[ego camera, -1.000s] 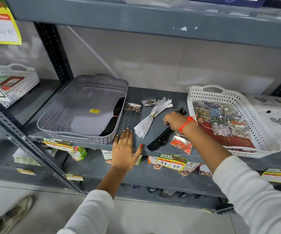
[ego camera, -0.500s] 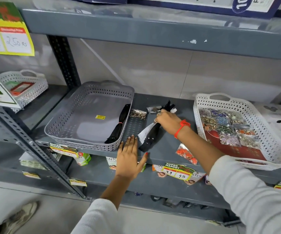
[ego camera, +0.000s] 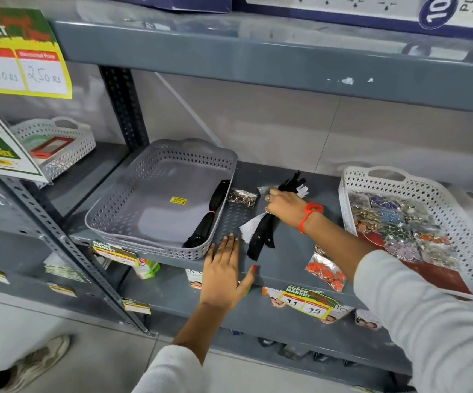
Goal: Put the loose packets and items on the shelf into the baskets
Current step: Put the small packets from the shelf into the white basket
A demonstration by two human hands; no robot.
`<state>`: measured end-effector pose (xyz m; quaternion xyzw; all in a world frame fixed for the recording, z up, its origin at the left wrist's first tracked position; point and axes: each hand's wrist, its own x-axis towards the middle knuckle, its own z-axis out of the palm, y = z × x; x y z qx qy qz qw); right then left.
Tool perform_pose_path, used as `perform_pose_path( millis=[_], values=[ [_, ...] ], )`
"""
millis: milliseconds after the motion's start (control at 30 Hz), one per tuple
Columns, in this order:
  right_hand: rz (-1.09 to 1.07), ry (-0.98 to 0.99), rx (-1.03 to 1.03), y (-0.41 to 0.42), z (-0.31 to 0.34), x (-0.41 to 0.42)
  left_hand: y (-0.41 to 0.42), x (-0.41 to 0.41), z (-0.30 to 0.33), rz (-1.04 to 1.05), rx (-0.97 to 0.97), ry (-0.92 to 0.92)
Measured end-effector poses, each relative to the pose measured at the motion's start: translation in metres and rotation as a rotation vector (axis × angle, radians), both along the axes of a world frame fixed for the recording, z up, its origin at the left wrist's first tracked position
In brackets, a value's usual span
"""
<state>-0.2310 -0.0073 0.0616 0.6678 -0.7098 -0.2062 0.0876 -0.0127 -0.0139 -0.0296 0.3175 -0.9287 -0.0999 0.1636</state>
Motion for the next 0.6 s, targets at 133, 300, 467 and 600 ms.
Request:
perform_pose_path(
  millis=[133, 300, 467, 600],
  values=[
    [0.080, 0.068, -0.011, -0.005, 0.008, -0.013, 0.001, 0.000, 0.001, 0.009, -0.007, -0.028],
    [0.182, 0.125, -0.210, -0.023, 0.039, -0.014, 0.000, 0.000, 0.002, 0.014, 0.005, -0.056],
    [0.188, 0.126, -0.085, -0.044, 0.033, -0.017, -0.001, -0.001, 0.001, 0.014, -0.005, -0.045],
    [0.152, 0.066, 0.048, -0.042, 0.004, -0.019, 0.000, -0.001, -0.002, 0.019, -0.018, -0.018]
  ],
)
